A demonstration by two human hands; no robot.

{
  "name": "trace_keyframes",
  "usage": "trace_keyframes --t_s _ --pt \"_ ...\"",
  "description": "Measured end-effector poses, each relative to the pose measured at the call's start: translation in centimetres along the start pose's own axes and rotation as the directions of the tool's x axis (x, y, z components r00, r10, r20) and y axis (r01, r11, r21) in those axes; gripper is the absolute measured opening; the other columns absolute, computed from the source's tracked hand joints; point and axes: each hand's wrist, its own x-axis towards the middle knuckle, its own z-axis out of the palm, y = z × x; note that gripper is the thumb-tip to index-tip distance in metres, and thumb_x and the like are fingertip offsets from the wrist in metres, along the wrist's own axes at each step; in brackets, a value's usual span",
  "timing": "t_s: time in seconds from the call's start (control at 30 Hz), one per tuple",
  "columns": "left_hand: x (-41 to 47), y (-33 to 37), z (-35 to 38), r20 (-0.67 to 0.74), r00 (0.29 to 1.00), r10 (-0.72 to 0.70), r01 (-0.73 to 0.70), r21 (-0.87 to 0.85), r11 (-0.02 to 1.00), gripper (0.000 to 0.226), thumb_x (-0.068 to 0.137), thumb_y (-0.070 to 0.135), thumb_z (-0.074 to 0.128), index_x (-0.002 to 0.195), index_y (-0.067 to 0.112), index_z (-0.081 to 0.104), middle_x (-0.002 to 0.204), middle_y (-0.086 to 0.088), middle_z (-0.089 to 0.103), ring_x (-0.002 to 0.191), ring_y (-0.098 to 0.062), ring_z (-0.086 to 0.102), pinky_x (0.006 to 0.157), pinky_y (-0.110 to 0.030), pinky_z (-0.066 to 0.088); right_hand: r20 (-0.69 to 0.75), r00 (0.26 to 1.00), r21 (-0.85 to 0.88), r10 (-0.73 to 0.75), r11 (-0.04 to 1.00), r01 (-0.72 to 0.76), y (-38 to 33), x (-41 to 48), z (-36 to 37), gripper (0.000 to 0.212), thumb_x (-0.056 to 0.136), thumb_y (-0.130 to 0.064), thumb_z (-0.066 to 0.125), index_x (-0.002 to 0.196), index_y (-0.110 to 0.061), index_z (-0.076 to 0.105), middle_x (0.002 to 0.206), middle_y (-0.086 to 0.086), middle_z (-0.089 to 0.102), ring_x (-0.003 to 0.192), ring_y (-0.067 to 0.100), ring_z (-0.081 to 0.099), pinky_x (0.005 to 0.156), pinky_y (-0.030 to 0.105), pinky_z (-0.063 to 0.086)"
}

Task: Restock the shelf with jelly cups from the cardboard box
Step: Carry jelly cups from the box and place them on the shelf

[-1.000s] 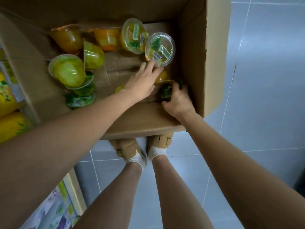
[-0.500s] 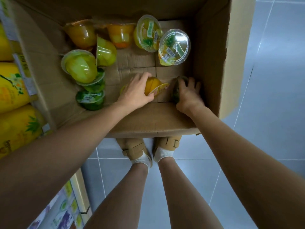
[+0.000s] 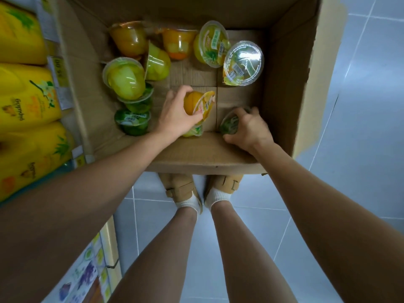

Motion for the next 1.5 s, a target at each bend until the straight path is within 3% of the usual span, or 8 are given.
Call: trace_keyframes --t_s 0.17,0.4,0.57,0.73,0.93,1.17,1.3,1.5 --pt "-4.3 2.0 -3.8 -0.001 0.999 -0.036 0.036 -0.058 0.998 0.055 0.076 0.029 0.072 0.124 0.025 0.046 0.121 -0.006 0.046 0.109 -0.024 0.051 0.093 -0.038 0.046 -0.068 0.997 0.111 -0.035 0.993 0.043 -2.5 -5.3 -2.3 0.069 0.075 -0.036 0.077 0.131 -0.016 0.043 0.128 0.014 0.037 0.109 0.034 0.054 0.094 0.043 0.051" --pt "-12.8 9.2 -12.3 0.007 0.999 0.052 -0.051 -0.102 0.993 0.048 0.080 0.026 0.071 0.120 0.018 0.046 0.113 0.000 0.053 0.099 -0.017 0.053 0.078 -0.026 0.040 -0.162 0.986 0.264 -0.044 0.961 0.087 -5.7 -15.9 -9.5 0.106 0.073 -0.030 0.081 0.150 -0.006 0.011 0.137 0.014 0.036 0.122 0.029 0.045 0.097 0.038 0.045" --pt "-19.7 15.3 -18.7 -0.018 0.998 0.063 -0.065 -0.182 0.981 0.047 0.085 0.026 0.068 0.125 0.020 0.044 0.110 0.007 0.046 0.098 -0.009 0.047 0.079 -0.022 0.035 -0.278 0.960 0.369 -0.037 0.919 0.142 -7.1 -24.6 -15.1 0.093 0.072 -0.030 0.081 0.141 -0.002 0.026 0.130 0.013 0.041 0.115 0.022 0.046 0.089 0.021 0.038" --pt "-26.0 19.7 -24.0 -0.014 0.998 0.065 -0.066 -0.390 0.919 0.039 0.088 0.024 0.061 0.123 0.028 0.046 0.117 0.003 0.055 0.106 -0.016 0.055 0.090 -0.032 0.047 -0.348 0.937 0.534 0.031 0.828 0.171 -8.5 -33.8 -19.3 0.078 0.066 -0.034 0.083 0.126 -0.010 0.039 0.119 0.008 0.049 0.105 0.018 0.051 0.090 0.035 0.050" --pt "-33.7 24.7 -28.0 0.130 0.990 0.047 0.056 -0.691 0.720 0.024 0.080 0.027 0.054 0.103 0.023 0.057 0.095 0.004 0.063 0.085 -0.008 0.062 0.068 -0.026 0.053 -0.386 0.911 0.721 0.144 0.663 0.200 -9.0 -45.1 -21.8 0.068 0.071 -0.028 0.083 0.123 -0.011 0.042 0.100 -0.005 0.051 0.080 -0.001 0.052 0.060 0.000 0.040" --pt "-42.1 31.1 -28.9 0.310 0.918 0.247 -0.014 -0.598 0.801 0.025 0.094 0.016 0.045 0.116 0.018 0.055 0.102 -0.004 0.066 0.087 -0.014 0.064 0.072 -0.031 0.056 -0.436 0.840 0.834 0.321 0.495 0.244 -6.5 -57.7 -23.2 0.068 0.078 -0.036 0.076 0.132 -0.016 0.040 0.103 -0.008 0.052 0.090 0.007 0.054 0.072 0.014 0.041" --pt "-47.2 35.9 -27.1 0.390 0.856 0.338 -0.077 -0.550 0.831 0.022 0.096 0.016 0.040 0.106 0.020 0.060 0.095 -0.002 0.067 0.080 -0.012 0.064 0.058 -0.024 0.055 -0.447 0.777 0.886 0.443 0.341 0.315 -3.3 -63.4 -23.4 0.071 0.078 -0.036 0.076 0.136 -0.014 0.040 0.108 -0.005 0.056 0.087 0.002 0.057 0.075 0.025 0.055" --pt "-54.5 44.0 -23.0 0.592 0.671 0.447 -0.175 -0.459 0.871 0.032 0.095 0.026 0.037 0.114 0.023 0.062 0.112 -0.003 0.064 0.087 -0.014 0.061 0.064 -0.027 0.053 -0.437 0.654 0.867 0.617 0.093 0.490 3.0 -72.0 -23.4 0.072 0.080 -0.032 0.076 0.139 -0.014 0.040 0.129 0.010 0.051 0.103 0.021 0.061 0.076 0.037 0.059"
